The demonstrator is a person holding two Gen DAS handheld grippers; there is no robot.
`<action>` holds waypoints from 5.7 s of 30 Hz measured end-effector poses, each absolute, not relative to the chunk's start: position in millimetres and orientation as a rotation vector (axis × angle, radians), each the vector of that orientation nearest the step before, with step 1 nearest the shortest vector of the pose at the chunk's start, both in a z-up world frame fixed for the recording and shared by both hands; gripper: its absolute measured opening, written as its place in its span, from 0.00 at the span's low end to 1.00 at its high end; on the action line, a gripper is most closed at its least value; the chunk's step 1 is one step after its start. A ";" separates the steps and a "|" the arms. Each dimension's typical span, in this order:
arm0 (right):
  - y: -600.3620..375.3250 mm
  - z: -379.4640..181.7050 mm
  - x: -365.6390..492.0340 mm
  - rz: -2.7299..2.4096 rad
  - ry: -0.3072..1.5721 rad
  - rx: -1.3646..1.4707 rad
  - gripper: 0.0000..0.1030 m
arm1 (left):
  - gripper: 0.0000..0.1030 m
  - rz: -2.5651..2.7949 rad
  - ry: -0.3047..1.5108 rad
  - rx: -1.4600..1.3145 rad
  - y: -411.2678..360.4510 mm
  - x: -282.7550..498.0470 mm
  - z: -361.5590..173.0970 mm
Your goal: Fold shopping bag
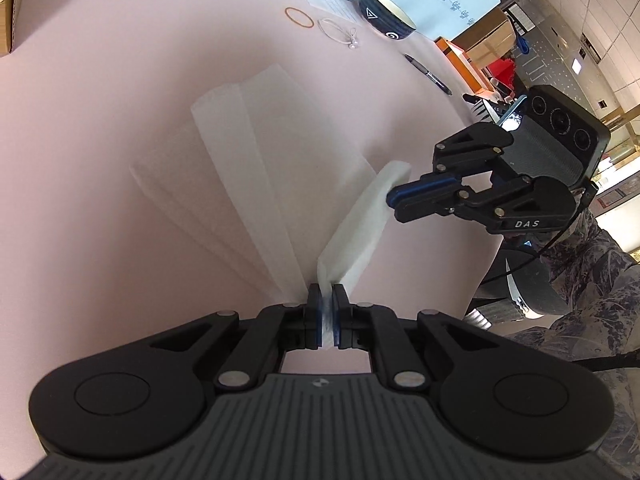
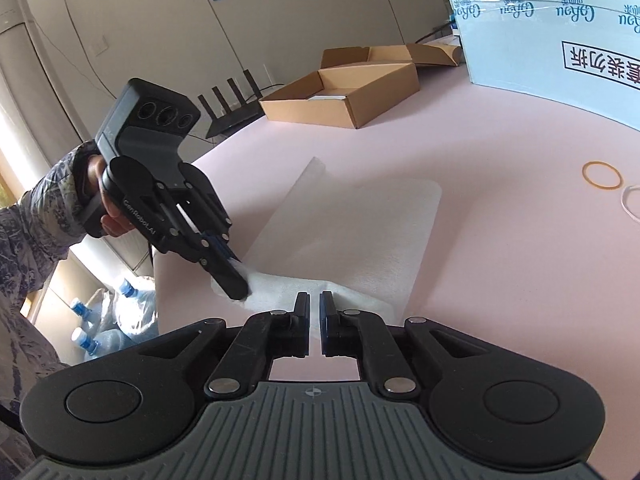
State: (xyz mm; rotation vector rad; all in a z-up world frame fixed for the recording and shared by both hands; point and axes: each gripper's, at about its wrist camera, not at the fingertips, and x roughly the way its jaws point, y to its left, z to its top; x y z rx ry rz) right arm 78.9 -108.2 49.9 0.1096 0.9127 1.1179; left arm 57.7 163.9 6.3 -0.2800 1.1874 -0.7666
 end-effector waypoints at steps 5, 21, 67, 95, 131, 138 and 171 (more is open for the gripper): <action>-111.1 38.6 90.7 1.073 0.959 0.184 0.02 | 0.06 -0.772 1.195 -0.323 170.5 59.1 3.7; -124.7 25.4 107.7 0.971 1.051 0.370 0.00 | 0.08 -0.646 1.142 -0.443 214.2 32.9 3.8; -98.7 34.5 68.4 0.842 0.798 0.202 0.09 | 0.09 -0.461 0.753 -0.357 157.9 10.6 -6.9; -87.0 10.8 -50.7 0.881 -0.178 -1.401 0.58 | 0.09 -0.511 0.844 -0.356 162.7 23.3 -2.1; -84.9 4.2 -34.2 1.033 -0.160 -1.639 0.05 | 0.09 -0.585 0.901 -0.353 168.9 35.4 0.5; -79.5 6.7 -29.7 0.975 -0.165 -1.574 0.05 | 0.08 -0.570 0.906 -0.334 166.3 33.6 2.4; -58.2 58.1 -21.2 0.957 0.448 -0.983 0.04 | 0.35 -0.685 0.605 0.259 67.9 -48.6 60.3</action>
